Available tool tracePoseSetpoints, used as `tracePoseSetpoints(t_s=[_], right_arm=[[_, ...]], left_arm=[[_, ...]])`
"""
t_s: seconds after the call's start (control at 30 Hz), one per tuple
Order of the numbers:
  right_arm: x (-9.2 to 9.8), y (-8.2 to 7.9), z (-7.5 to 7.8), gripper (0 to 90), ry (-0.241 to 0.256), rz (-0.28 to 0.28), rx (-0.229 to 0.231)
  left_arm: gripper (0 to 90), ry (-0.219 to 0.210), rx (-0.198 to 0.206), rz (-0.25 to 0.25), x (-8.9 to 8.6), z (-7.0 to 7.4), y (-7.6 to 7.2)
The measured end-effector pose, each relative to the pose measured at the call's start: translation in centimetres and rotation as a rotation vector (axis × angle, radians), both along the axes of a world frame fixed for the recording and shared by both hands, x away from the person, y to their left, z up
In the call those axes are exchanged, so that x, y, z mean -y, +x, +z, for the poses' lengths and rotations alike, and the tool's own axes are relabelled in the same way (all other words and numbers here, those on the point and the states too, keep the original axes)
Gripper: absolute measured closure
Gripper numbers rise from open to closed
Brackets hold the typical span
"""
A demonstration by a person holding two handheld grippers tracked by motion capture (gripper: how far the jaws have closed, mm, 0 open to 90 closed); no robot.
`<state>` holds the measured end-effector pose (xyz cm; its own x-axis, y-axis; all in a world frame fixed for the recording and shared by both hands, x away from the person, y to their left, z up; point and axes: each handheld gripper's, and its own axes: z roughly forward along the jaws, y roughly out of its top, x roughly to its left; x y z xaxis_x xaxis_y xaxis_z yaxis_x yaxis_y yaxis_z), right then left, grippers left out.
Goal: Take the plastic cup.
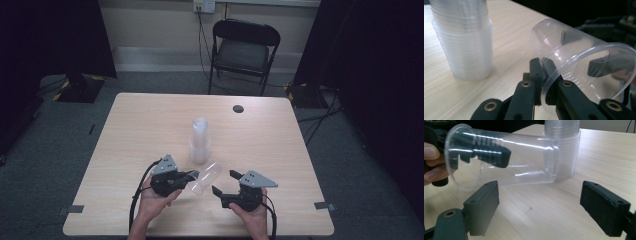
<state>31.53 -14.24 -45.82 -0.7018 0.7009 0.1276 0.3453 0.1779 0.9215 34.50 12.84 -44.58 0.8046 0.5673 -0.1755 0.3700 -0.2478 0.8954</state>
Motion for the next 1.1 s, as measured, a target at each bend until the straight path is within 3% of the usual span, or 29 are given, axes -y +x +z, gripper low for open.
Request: tracePoseSetpoints(t_s=[0.03,0.17,0.3,0.37,0.63,0.77,0.87,1.0,1.1], right_arm=[[-0.2,0.0,-0.1,16.4,-0.023,0.01,0.009],[-0.2,-0.1,-0.1,16.9,-0.058,0.011,0.024],[-0.2,-0.2,-0.1,15.4,-0.1,0.011,0.049],[-0.3,-0.2,-0.3,13.4,-0.12,0.014,0.043],[-0.6,-0.3,-0.6,13.0,-0.171,0.054,0.071],[-0.8,-0.4,-0.5,13.2,-0.196,0.071,0.094],[-1.1,-0.4,-0.6,13.4,-0.213,0.075,0.102],[-1.4,-0.4,-0.7,13.4,-0.242,0.083,0.106],[-1.5,-0.3,-0.8,13.9,-0.237,0.079,0.108]], left_arm=[[87.6,0.036,0.0,-0.019,0.4,0.2,0.1],[87.9,0.068,-0.02,-0.025,0.9,0.3,0.4],[88.0,0.102,-0.071,-0.044,1.3,0.2,0.9],[88.0,0.131,-0.069,-0.06,1.5,0.2,1.1],[88.0,0.199,-0.134,-0.084,2.2,0.3,1.9],[88.0,0.171,-0.163,-0.085,2.1,0.5,2.1],[88.0,0.193,-0.183,-0.082,2.2,0.5,2.2],[88.0,0.189,-0.205,-0.089,2.2,0.7,2.4],[88.0,0.184,-0.195,-0.09,2.3,1.0,2.5]])
